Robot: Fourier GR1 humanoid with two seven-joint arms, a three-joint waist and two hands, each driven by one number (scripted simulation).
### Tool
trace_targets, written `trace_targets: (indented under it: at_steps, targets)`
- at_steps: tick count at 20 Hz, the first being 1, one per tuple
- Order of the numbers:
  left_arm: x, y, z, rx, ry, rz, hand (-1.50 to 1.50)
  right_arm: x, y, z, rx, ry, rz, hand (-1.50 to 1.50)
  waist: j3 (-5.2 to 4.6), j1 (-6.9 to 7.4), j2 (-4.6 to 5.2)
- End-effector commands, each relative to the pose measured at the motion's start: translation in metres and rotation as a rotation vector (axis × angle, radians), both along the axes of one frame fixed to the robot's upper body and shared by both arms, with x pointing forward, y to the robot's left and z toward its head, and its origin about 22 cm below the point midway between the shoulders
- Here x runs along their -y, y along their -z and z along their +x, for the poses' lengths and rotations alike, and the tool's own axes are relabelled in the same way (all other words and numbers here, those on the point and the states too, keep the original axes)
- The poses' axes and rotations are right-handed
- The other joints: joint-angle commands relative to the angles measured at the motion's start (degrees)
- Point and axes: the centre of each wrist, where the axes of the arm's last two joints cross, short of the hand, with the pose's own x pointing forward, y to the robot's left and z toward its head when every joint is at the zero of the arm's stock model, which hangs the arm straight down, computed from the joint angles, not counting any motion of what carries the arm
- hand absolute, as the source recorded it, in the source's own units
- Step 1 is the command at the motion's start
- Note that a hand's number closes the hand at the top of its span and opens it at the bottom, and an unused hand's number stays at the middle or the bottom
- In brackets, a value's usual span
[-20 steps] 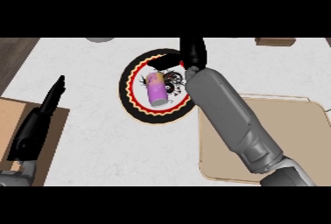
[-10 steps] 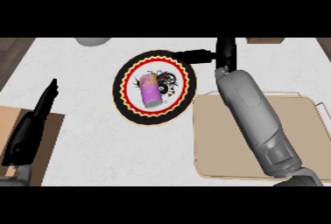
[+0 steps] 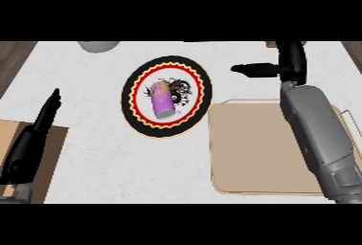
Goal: Pick the can from the tray and place it in the plate
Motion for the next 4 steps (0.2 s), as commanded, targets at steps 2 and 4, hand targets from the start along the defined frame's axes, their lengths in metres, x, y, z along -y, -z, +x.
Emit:
trace_targets:
  at_steps: [2, 4]
  targets:
    - [-0.01, 0.043, -0.022, -0.13, -0.084, -0.047, 0.0, 0.036, 0.016, -0.007, -0.008, -0.013, -0.008, -1.5, -1.95, 0.41, 0.73]
    - [-0.014, 0.034, -0.016, -0.11, -0.083, -0.037, 0.0, 0.047, 0.006, -0.002, -0.005, -0.012, 0.002, -1.5, -1.94, 0.72, 0.78]
